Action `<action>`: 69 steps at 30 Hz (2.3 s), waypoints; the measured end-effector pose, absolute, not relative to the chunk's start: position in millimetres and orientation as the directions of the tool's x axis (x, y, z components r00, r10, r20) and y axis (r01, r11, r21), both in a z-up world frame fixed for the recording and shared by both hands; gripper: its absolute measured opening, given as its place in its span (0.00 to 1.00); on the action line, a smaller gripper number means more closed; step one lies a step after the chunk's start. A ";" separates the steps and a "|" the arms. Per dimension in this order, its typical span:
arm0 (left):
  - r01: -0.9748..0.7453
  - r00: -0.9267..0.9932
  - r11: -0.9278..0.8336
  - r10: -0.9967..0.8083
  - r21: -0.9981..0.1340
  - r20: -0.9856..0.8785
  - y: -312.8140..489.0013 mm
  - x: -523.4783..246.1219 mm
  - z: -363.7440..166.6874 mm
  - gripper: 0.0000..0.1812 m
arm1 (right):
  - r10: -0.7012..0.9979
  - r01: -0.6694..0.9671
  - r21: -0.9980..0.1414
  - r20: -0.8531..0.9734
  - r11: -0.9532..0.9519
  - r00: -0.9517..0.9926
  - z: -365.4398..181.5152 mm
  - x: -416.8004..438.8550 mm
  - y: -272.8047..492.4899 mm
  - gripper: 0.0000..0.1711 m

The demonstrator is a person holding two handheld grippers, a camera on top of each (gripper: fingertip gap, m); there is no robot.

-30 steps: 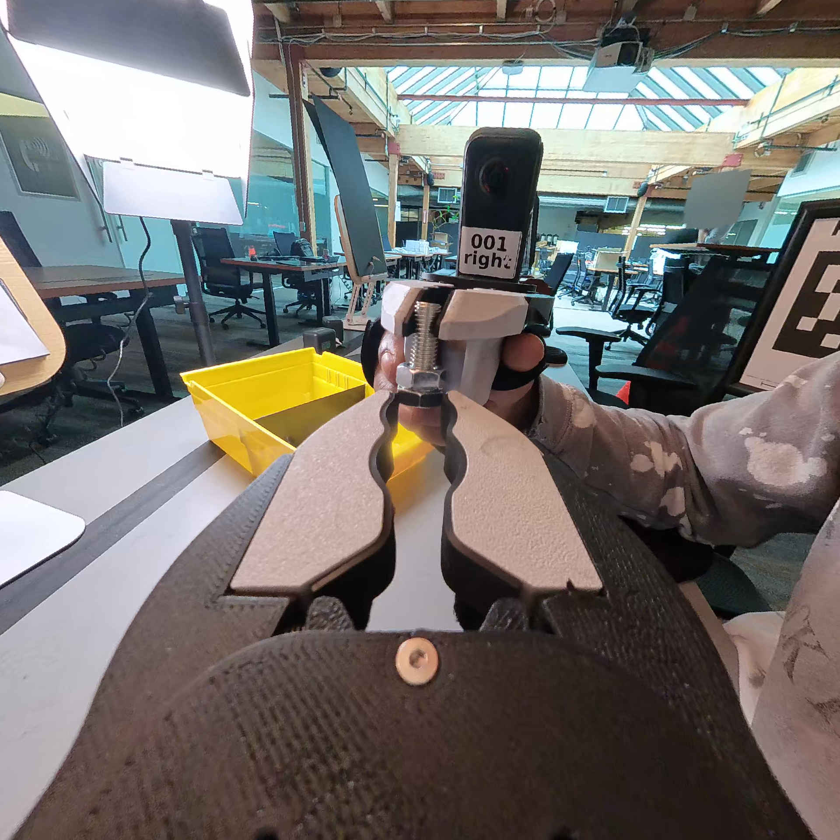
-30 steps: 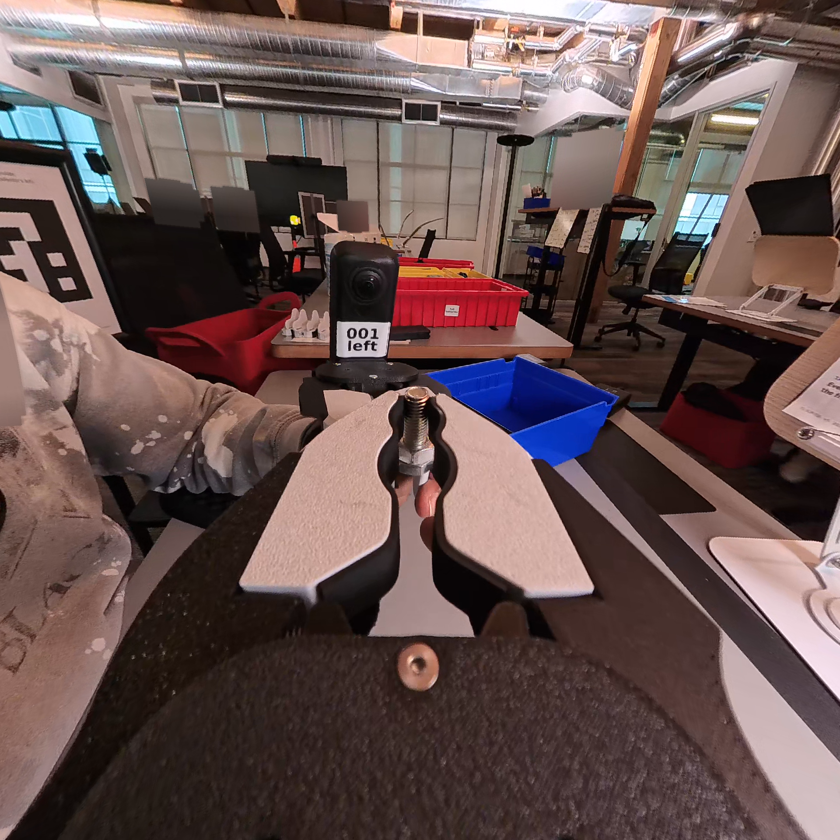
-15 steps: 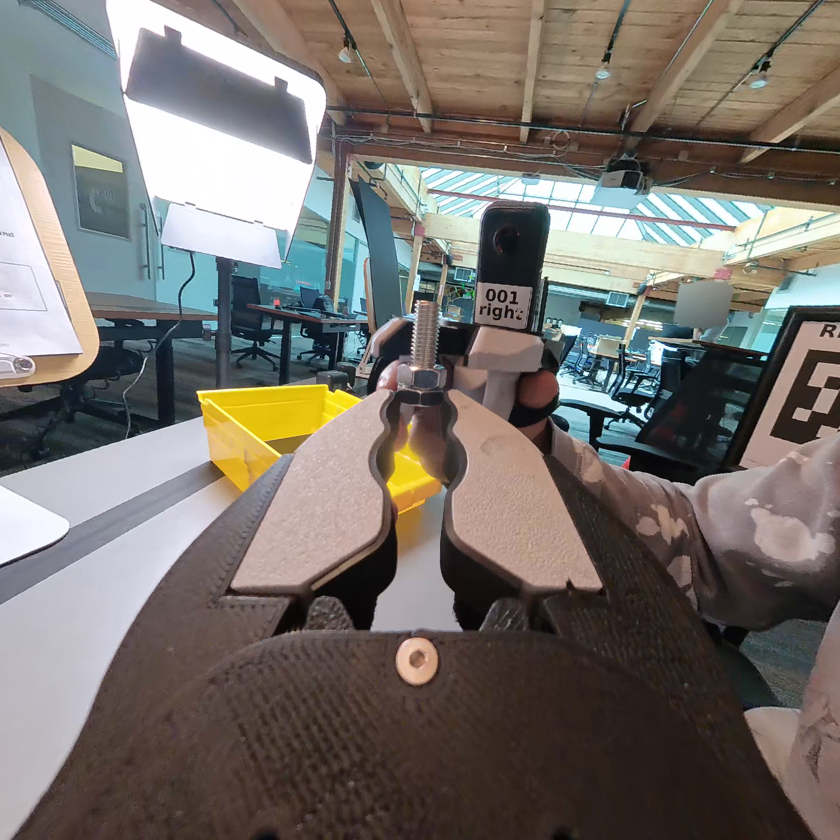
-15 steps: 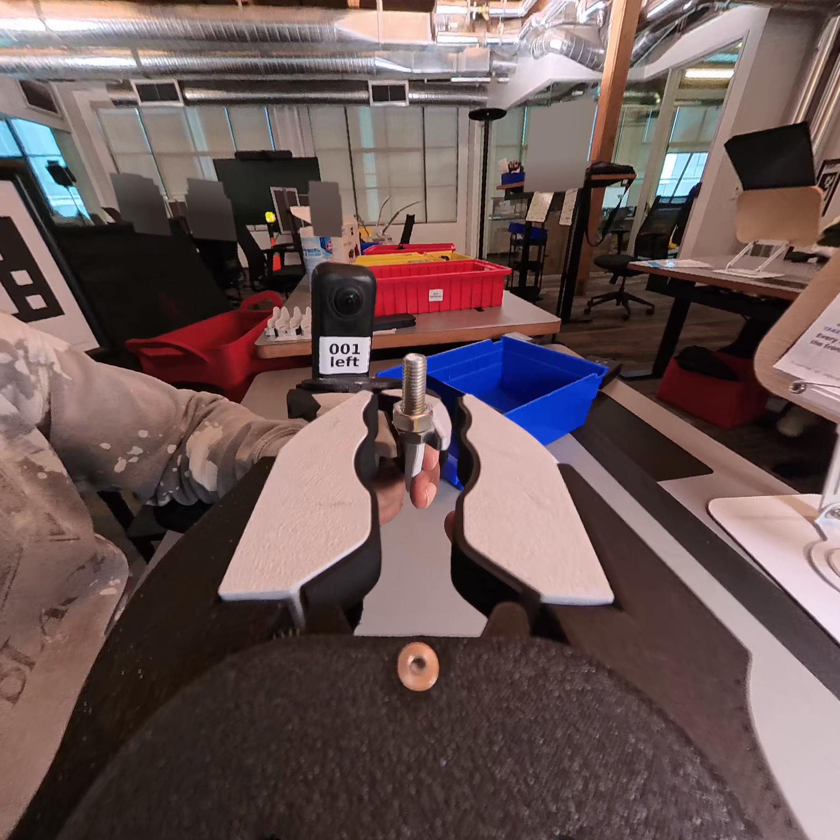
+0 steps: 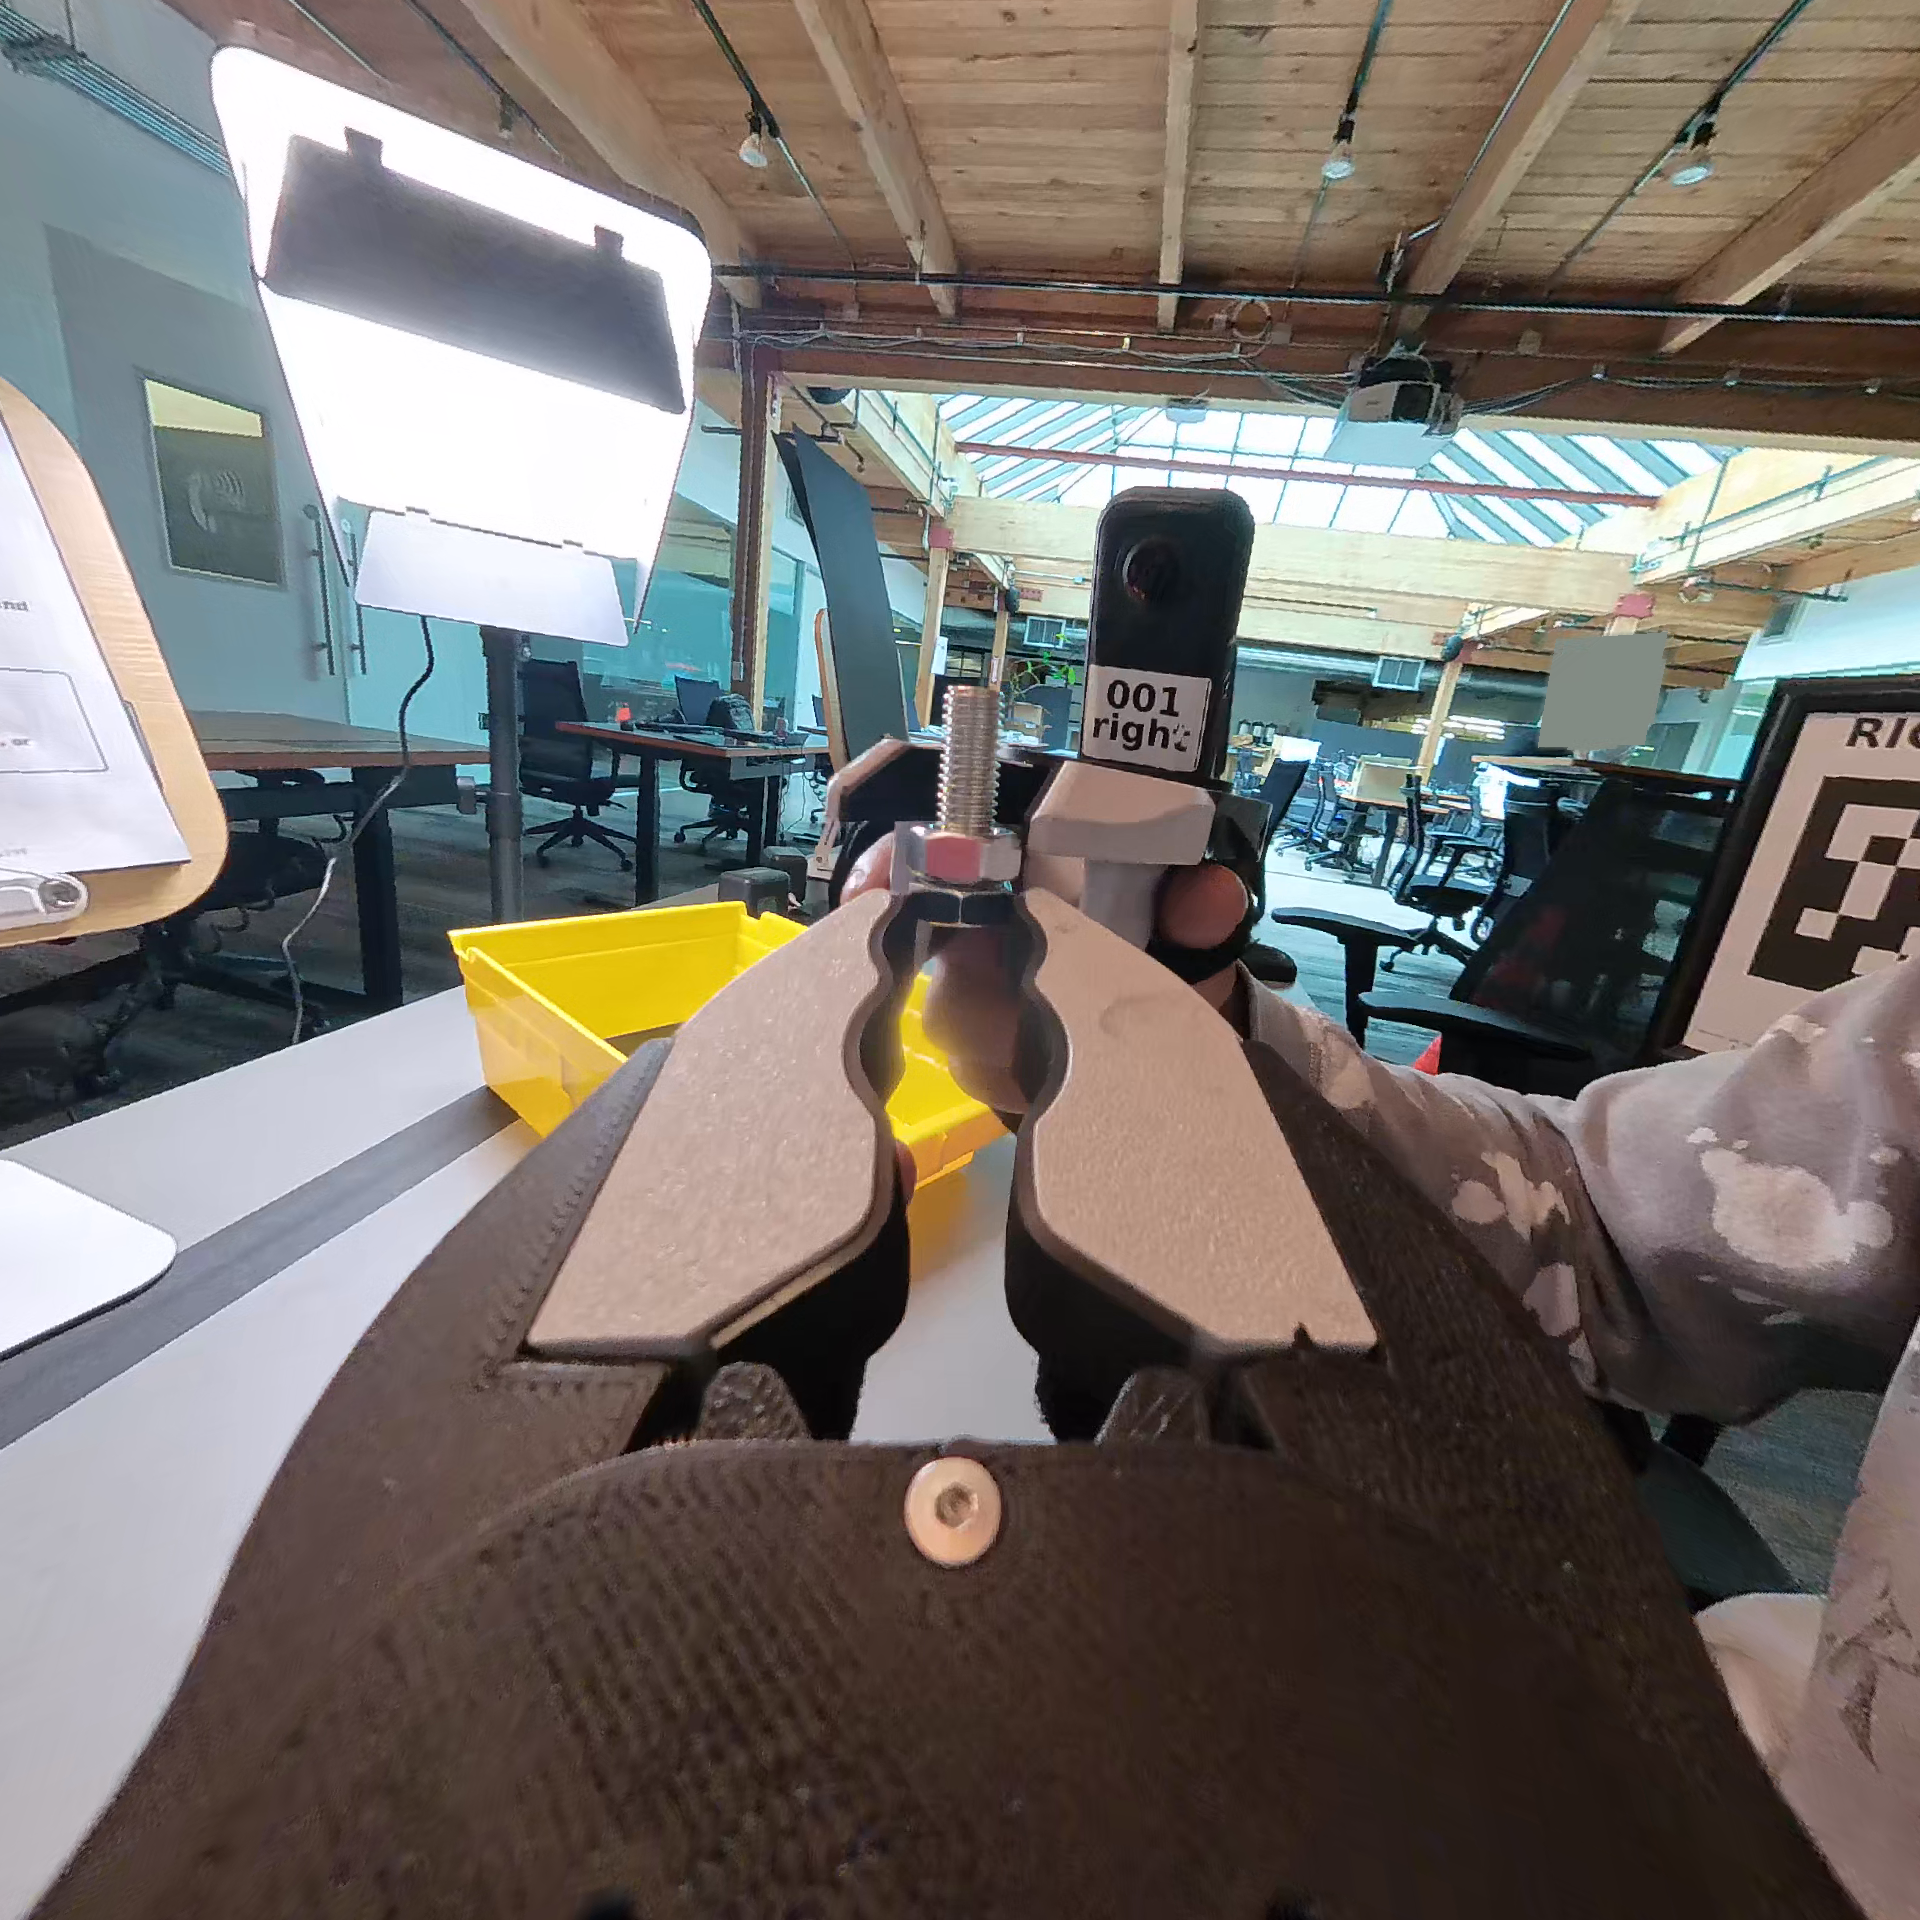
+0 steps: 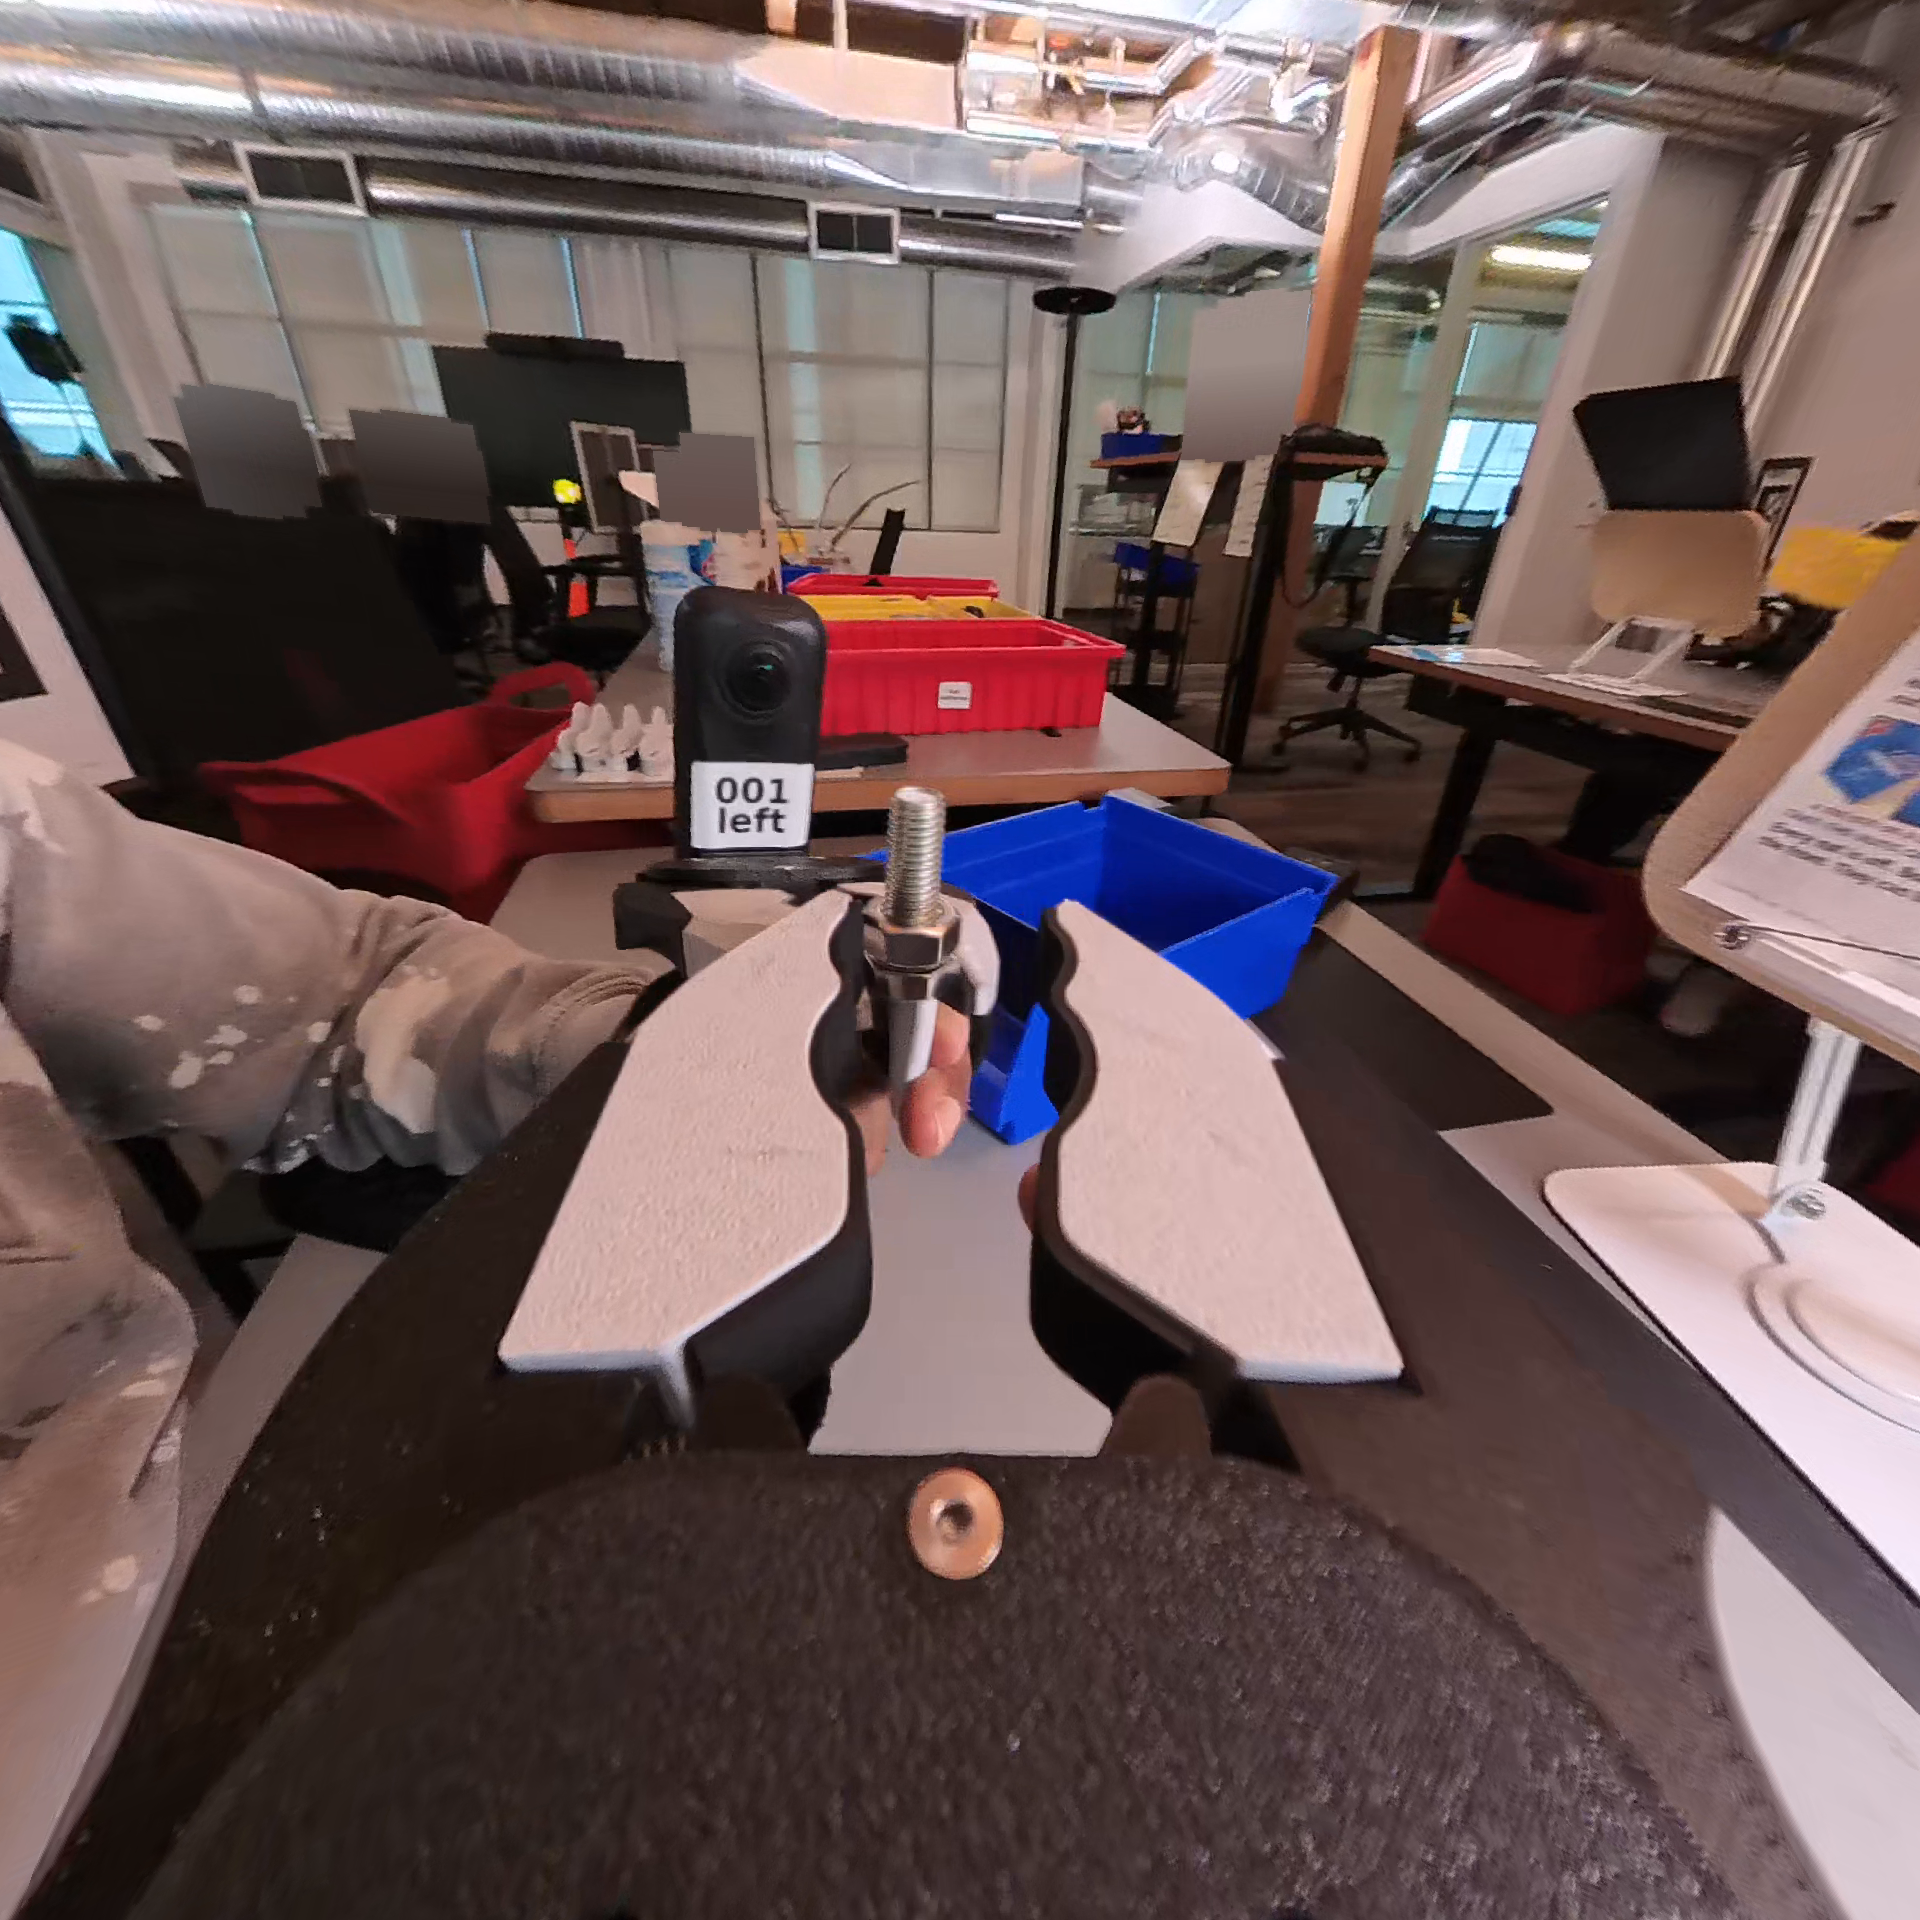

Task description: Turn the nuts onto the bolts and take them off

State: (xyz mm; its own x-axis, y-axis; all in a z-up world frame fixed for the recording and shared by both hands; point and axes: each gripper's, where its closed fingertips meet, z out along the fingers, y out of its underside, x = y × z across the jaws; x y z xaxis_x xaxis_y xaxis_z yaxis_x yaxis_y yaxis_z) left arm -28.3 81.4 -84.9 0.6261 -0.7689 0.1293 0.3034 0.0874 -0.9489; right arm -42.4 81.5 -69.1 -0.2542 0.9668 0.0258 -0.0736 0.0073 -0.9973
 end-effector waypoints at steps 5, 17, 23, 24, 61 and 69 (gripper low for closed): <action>0.301 0.639 0.114 -0.761 -0.947 0.112 80.2 -34.9 -77.9 0.10 | 0.985 -0.099 -0.994 -0.026 -0.043 -0.169 -62.7 -30.3 110.3 0.11; 0.278 0.650 0.125 -0.754 -0.952 0.091 79.9 -36.0 -76.2 0.10 | 0.988 -0.087 -0.994 -0.056 -0.069 -0.144 -65.3 -34.3 113.2 0.13; 0.266 0.664 0.105 -0.741 -0.958 0.103 84.4 -35.0 -83.2 0.10 | 0.981 -0.057 -0.998 -0.020 -0.031 -0.193 -69.3 -47.6 87.7 0.22; 0.276 0.659 0.111 -0.744 -0.955 0.104 83.9 -37.3 -81.7 0.10 | 0.982 -0.057 -0.997 -0.042 -0.054 -0.183 -69.2 -45.6 93.8 0.19; 0.263 0.683 0.111 -0.723 -0.958 0.104 87.3 -42.6 -82.8 0.09 | 0.995 -0.057 -0.994 -0.097 -0.098 -0.020 -70.9 -41.5 123.9 0.11; 0.247 0.700 0.099 -0.706 -0.964 0.106 90.8 -40.7 -87.8 0.10 | 0.992 -0.029 -0.997 -0.072 -0.075 -0.103 -71.0 -52.0 96.0 0.24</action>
